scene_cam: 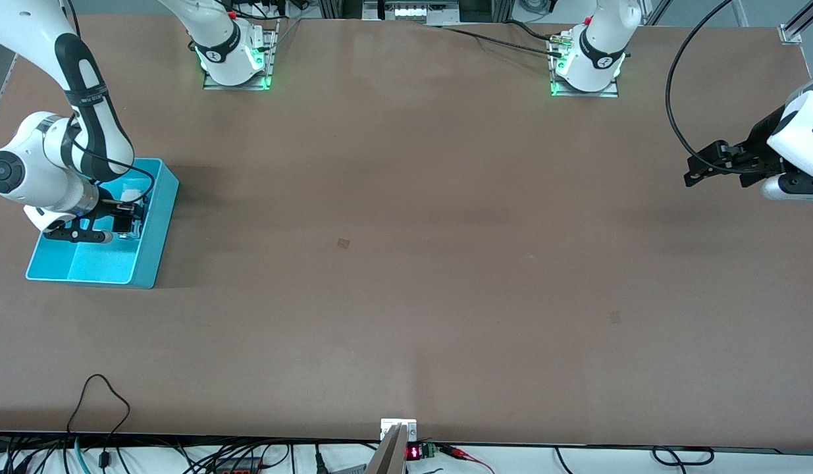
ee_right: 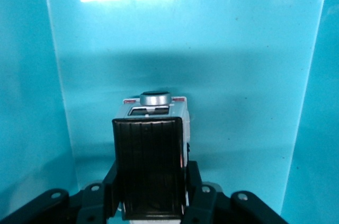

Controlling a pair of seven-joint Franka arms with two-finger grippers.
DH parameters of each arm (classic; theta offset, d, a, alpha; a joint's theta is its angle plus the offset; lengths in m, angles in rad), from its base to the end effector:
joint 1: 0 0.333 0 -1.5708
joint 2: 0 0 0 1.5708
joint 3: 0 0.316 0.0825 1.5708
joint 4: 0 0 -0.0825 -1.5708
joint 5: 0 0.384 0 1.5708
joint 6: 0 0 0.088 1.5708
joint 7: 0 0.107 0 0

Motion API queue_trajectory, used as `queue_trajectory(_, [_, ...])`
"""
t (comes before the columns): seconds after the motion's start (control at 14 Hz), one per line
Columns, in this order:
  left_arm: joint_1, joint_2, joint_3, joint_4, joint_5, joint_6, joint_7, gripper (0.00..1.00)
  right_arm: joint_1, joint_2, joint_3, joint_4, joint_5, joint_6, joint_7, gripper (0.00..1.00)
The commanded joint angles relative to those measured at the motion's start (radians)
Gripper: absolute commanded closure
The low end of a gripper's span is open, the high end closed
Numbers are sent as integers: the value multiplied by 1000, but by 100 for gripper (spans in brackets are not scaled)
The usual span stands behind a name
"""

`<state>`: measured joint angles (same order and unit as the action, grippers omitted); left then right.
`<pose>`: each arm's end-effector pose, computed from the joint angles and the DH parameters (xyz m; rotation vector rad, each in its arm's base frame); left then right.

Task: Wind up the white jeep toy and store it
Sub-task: 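Lower the jeep into the blue bin and open the right gripper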

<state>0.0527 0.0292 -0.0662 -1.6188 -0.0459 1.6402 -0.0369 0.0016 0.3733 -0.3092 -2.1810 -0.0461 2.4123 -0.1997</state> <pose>0.5680 -0.0118 0.5916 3.0938 0.0414 -0.0138 0.5212 -0.1682 0.2145 3.0263 -0.0885 -0.2393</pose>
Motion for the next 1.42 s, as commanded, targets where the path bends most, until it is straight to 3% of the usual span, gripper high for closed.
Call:
queue_trajectory(0.0, [4, -14, 0, -3, 4, -14, 0, 0, -19, 1, 7, -8, 12, 27, -4, 99])
queue_trajectory(0.28, [30, -14, -1, -4, 0, -17, 54, 0, -34, 9, 9, -6, 12, 30, -12, 96])
queue_trajectory(0.36, [30, -14, -6, -4, 0, -17, 51, 0, -35, 13, 9, -6, 12, 33, -12, 90])
queue_trajectory(0.71, [29, -15, -14, -1, 3, -26, 43, 0, -37, 16, 9, 1, 12, 42, -12, 35])
queue_trajectory(0.85, [29, -15, -14, 0, 3, -26, 45, 0, -37, 13, 9, 6, 12, 42, -12, 3])
queue_trajectory(1.07, [29, -15, -15, 5, 3, -25, 43, 0, -35, -4, 10, 26, 12, 33, -12, 0])
queue_trajectory(1.35, [29, -17, -15, 4, 3, -25, 43, 0, -32, -99, 16, 75, 11, -30, -14, 0])
